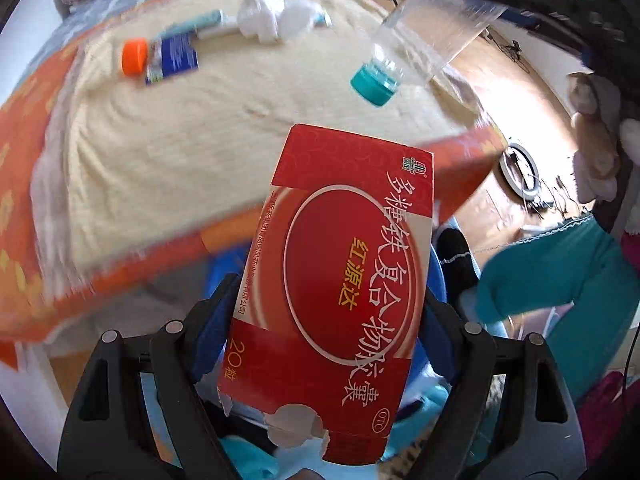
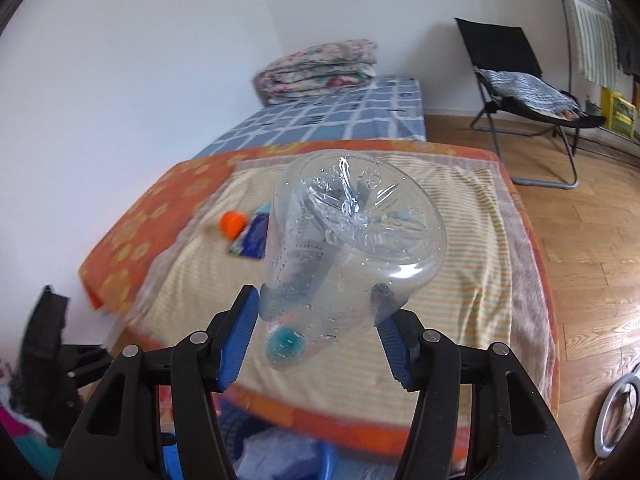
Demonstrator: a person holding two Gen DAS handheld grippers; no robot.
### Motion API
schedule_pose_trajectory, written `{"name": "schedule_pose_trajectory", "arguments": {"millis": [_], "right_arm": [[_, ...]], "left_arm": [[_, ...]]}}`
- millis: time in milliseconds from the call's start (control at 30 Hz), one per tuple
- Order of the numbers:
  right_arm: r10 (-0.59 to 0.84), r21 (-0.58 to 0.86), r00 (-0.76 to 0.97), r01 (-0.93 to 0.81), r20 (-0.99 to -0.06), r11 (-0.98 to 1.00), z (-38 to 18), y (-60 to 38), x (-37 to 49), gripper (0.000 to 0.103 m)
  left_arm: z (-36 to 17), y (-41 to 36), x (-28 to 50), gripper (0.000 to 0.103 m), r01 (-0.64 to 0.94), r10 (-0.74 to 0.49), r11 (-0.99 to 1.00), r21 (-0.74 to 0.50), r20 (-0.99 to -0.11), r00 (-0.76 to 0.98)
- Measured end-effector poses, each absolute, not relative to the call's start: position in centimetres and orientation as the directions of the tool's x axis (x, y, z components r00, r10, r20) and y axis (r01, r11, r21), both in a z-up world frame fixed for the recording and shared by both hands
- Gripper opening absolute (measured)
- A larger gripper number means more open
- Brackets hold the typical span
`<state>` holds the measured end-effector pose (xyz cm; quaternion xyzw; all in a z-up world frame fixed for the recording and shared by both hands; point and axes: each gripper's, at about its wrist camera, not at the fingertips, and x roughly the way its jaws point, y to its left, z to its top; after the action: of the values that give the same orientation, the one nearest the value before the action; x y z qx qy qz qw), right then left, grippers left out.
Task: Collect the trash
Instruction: 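Carry the box and bottle to the blue basket and open both tools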
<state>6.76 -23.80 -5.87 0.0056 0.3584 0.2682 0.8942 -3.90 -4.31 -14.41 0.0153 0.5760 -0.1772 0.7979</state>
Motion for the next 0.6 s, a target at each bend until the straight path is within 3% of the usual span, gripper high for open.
{"name": "schedule_pose_trajectory", "arguments": {"millis": [300, 600], "right_arm": [[0.494, 0.125, 0.534, -0.582, -0.686, 0.804, -7.8, -22.4, 0.5, 0.058], [0.462, 0.067, 0.474, -0.640, -0.750, 0.766, -10.9, -20.6, -2.6, 0.058]], "left_arm": [[-18.1, -5.3, -7.5, 0.084, 0.273, -0.254, 0.941, -0.201, -0.951, 0.174], [-18.4, -5.4, -8.5, 0.085, 0.242, -0.264, 0.945, -0.219, -0.948, 0.175]]}}
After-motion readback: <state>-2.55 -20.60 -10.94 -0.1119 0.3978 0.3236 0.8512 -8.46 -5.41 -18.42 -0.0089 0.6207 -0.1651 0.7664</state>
